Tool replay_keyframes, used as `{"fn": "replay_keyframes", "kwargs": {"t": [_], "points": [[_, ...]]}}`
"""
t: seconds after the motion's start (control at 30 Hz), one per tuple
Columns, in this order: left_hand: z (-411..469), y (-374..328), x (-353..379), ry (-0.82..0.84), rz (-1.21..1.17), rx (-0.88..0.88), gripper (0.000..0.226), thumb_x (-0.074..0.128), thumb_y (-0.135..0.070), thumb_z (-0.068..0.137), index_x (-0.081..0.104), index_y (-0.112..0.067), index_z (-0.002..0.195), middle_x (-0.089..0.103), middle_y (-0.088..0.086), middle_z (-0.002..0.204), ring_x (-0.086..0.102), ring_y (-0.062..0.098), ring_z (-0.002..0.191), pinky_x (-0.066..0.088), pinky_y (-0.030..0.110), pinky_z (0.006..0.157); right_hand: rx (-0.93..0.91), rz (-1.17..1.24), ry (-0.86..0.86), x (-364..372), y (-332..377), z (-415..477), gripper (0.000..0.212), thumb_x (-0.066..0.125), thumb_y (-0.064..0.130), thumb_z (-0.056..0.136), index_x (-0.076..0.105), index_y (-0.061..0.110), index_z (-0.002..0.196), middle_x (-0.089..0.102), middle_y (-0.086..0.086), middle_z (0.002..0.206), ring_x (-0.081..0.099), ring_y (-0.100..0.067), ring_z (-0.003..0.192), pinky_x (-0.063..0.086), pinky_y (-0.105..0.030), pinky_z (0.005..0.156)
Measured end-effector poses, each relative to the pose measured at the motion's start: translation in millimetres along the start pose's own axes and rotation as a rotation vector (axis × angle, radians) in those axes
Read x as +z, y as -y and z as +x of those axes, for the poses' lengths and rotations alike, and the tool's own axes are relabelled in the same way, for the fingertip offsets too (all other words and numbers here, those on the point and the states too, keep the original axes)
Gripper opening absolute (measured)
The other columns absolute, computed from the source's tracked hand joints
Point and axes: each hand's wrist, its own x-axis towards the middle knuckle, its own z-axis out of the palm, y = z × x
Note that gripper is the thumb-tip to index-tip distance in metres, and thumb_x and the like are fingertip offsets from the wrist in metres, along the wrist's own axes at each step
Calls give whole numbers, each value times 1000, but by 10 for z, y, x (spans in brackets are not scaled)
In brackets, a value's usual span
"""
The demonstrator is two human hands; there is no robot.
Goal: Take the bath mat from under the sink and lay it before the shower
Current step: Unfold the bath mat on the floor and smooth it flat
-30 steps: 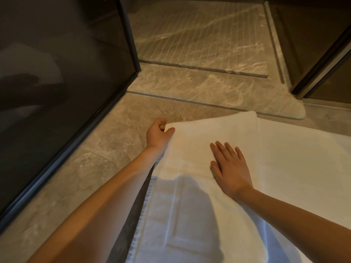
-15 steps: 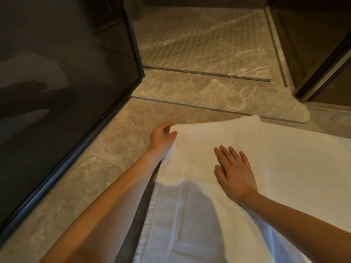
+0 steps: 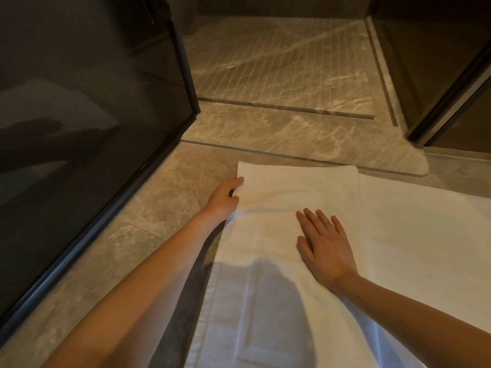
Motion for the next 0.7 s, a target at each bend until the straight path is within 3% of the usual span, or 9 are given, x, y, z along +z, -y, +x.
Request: {"fn": "replay_keyframes", "kwargs": {"t": [0.1, 0.27, 0.37, 0.5, 0.7], "points": [[83, -60, 9, 55, 136, -11, 51, 46, 1, 97, 37, -10, 147, 18, 4, 160, 19, 19, 146, 21, 22, 110, -4, 6, 3, 5, -9, 4, 64, 4, 49, 95, 12, 30, 155, 15, 7, 162, 7, -16, 150, -1, -37, 122], [77, -62, -21, 114, 169, 33, 62, 59, -3, 93, 33, -13, 149, 16, -1, 161, 16, 15, 146, 17, 6, 95, -10, -38, 22, 21, -13, 18, 65, -2, 50, 94, 3, 31, 155, 8, 7, 163, 2, -16, 150, -2, -38, 122], [44, -52, -63, 125, 156, 40, 67, 61, -1, 90, 33, -16, 149, 16, -4, 160, 16, 15, 146, 21, 20, 108, -14, -90, 52, 8, 7, 15, 63, -3, 48, 94, -5, 29, 155, 1, 6, 164, -4, -18, 150, -5, -40, 121], [-3, -112, -141, 107, 93, 60, 69, 64, 0, 88, 36, -19, 148, 19, -7, 159, 21, 18, 145, 29, 35, 113, -14, -78, 75, -23, 53, 35, 59, 8, 43, 100, -4, 26, 155, 0, 4, 164, -5, -20, 150, -7, -38, 120], [-52, -117, -282, 114, 173, 142, 71, 65, -5, 88, 34, -24, 149, 18, -10, 159, 17, 15, 145, 27, 30, 110, -61, 54, 12, -170, 114, 70, 55, 16, 38, 102, 13, 24, 155, 12, 2, 163, 7, -20, 150, 3, -37, 121]]}}
